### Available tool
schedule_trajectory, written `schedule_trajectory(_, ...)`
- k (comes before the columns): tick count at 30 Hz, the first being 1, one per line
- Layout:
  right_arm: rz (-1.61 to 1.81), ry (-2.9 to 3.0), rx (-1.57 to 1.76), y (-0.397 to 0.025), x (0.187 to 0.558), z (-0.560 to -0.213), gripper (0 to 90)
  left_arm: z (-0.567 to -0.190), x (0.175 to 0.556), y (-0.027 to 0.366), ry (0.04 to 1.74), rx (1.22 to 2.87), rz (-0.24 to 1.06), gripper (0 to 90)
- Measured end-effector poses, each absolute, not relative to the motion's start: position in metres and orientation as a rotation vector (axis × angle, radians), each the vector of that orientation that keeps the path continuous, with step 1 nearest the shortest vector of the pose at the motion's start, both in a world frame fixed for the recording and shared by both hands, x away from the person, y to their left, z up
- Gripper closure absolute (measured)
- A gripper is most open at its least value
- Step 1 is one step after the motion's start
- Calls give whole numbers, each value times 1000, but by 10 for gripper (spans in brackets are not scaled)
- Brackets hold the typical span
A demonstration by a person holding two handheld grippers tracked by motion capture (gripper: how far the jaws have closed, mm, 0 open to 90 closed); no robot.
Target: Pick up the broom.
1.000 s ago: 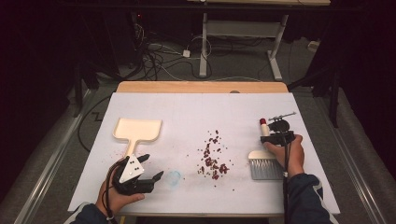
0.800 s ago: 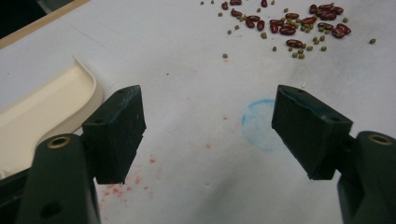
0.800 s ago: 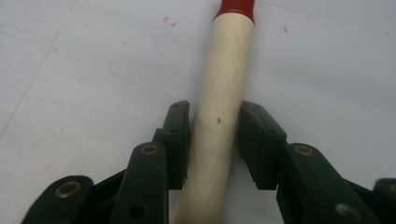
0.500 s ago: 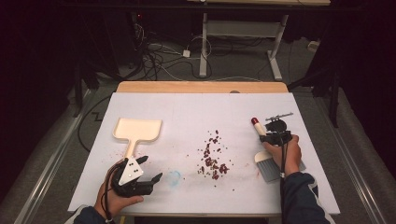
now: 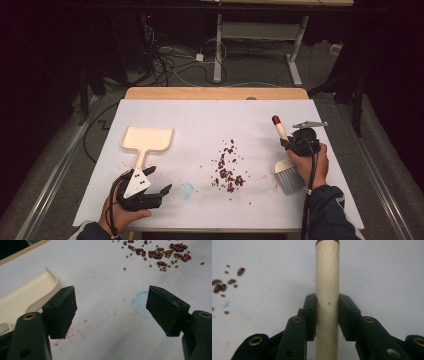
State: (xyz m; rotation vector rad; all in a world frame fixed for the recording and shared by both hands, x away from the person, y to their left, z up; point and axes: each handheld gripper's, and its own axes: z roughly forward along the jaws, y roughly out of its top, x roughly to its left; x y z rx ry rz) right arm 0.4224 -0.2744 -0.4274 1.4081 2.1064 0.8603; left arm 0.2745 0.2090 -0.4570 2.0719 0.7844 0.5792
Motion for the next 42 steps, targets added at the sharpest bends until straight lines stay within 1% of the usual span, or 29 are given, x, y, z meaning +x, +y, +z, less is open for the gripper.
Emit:
schedule_trajectory(6, 973, 2039, 1340, -279, 401, -407, 707, -446, 280, 198, 763, 2032, 521, 229)
schedule_trajectory(11, 1046, 2008, 1276, -276, 387, -391, 708, -429, 287, 174, 703, 1988, 461, 234)
schedule_trajectory(15, 1102, 1973, 1227, -269, 375, -378, 708, -416, 292, 139, 656, 1980, 436, 229)
schedule_trajectory(16, 1119, 1967, 1211, -266, 372, -375, 708, -416, 292, 139, 656, 1980, 436, 229)
schedule_trajectory(17, 1130, 1963, 1196, -262, 369, -372, 707, -409, 294, 117, 625, 1989, 427, 230)
schedule_trajectory(22, 1215, 1929, 1118, -241, 351, -359, 707, -398, 296, 68, 517, 1973, 332, 235)
schedule_trajectory(26, 1232, 1900, 1020, -221, 337, -351, 706, -396, 303, 38, 497, 1952, 236, 241)
schedule_trajectory(29, 1279, 1897, 971, -207, 327, -348, 706, -398, 310, 22, 513, 1945, 210, 263)
schedule_trajectory(32, 1307, 1885, 945, -199, 321, -344, 706, -401, 313, 17, 515, 1939, 188, 309)
schedule_trajectory(34, 1344, 1872, 893, -188, 311, -341, 705, -403, 319, 14, 528, 1909, 161, 392)
schedule_trajectory(35, 1348, 1863, 878, -185, 308, -340, 706, -403, 320, 15, 527, 1898, 160, 397)
schedule_trajectory(39, 1381, 1842, 833, -176, 298, -337, 704, -402, 321, 20, 458, 1884, 148, 584)
schedule_trajectory(40, 1383, 1841, 829, -175, 297, -336, 704, -401, 321, 22, 450, 1889, 167, 591)
schedule_trajectory(42, 1385, 1834, 815, -174, 295, -334, 702, -399, 323, 27, 441, 1898, 165, 618)
